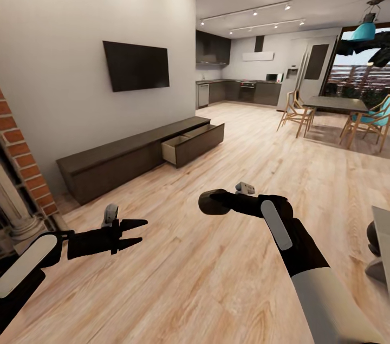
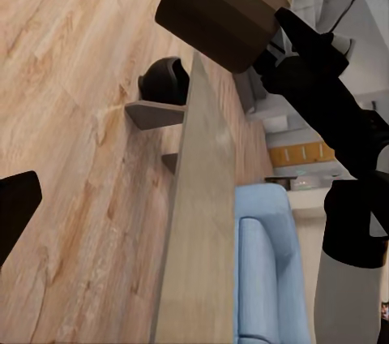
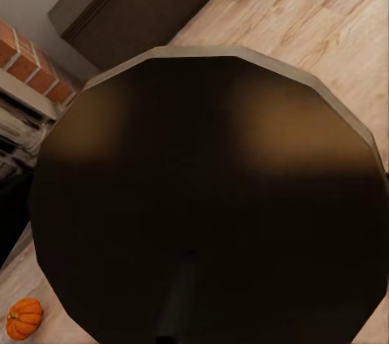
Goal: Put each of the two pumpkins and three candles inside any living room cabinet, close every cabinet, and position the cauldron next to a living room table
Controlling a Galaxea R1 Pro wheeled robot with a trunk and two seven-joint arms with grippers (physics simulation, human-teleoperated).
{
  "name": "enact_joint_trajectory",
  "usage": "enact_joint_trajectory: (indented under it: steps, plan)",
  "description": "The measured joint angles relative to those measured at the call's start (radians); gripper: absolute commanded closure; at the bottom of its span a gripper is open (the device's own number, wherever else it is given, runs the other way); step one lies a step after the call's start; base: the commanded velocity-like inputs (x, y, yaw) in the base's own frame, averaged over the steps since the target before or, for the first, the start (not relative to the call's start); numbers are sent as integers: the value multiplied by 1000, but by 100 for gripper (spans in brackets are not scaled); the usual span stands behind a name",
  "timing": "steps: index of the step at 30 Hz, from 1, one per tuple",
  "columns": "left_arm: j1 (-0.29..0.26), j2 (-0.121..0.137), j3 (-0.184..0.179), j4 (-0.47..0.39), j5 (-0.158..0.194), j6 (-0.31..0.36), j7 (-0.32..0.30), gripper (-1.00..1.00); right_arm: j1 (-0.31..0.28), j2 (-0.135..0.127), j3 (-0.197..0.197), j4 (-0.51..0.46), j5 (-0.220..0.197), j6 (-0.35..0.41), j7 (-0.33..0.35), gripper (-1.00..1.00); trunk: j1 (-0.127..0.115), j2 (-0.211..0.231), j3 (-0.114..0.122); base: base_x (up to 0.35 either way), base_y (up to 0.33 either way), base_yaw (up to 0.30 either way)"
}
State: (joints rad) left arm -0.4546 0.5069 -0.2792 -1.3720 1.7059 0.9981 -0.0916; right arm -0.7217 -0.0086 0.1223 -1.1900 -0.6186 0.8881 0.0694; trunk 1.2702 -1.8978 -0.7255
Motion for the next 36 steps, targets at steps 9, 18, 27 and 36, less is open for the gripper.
enact_joint_trajectory:
  steps: [9,18,27,36]
  plan:
    - [0,1,0,0,0,0,0,-100,0,0,1,0,1,0,0,100,0,0,0,199,0,0]
    - [0,0,0,1,-2,0,0,-100,0,0,1,0,2,0,0,100,0,0,0,262,0,0]
    - [0,1,0,3,-5,0,0,-100,0,0,1,-1,2,0,0,100,0,0,0,328,0,0]
    - [0,0,0,7,-7,0,0,-100,0,0,1,0,2,0,0,100,0,0,0,331,0,0]
